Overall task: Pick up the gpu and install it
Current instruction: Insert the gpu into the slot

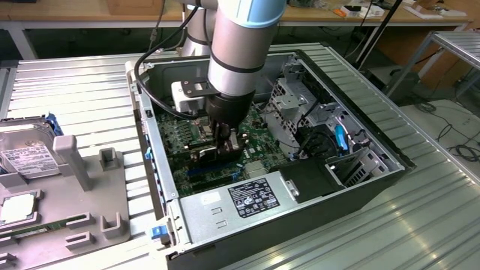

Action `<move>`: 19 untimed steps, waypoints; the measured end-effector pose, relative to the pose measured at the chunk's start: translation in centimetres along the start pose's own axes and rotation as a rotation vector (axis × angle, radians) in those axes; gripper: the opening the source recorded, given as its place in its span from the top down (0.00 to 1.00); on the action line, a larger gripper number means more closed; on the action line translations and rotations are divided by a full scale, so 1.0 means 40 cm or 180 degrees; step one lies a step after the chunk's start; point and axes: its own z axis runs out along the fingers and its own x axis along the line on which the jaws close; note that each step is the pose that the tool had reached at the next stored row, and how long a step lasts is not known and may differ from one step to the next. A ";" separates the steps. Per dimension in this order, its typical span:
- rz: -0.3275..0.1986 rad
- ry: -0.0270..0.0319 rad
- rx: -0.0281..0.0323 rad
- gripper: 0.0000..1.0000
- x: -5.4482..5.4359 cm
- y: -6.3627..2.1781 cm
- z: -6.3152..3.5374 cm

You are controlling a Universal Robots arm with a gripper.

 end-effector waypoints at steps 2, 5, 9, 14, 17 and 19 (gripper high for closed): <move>-0.0001 0.0001 0.0001 0.73 0.000 0.000 0.002; -0.0004 0.0000 0.0001 0.73 0.000 0.000 0.002; -0.0004 -0.0002 0.0001 0.73 0.000 -0.002 0.000; -0.0006 0.0000 0.0001 0.73 0.000 -0.002 -0.001; -0.0013 0.0000 0.0000 0.73 0.000 -0.002 -0.001; -0.0019 0.0000 0.0000 0.73 0.000 -0.002 -0.001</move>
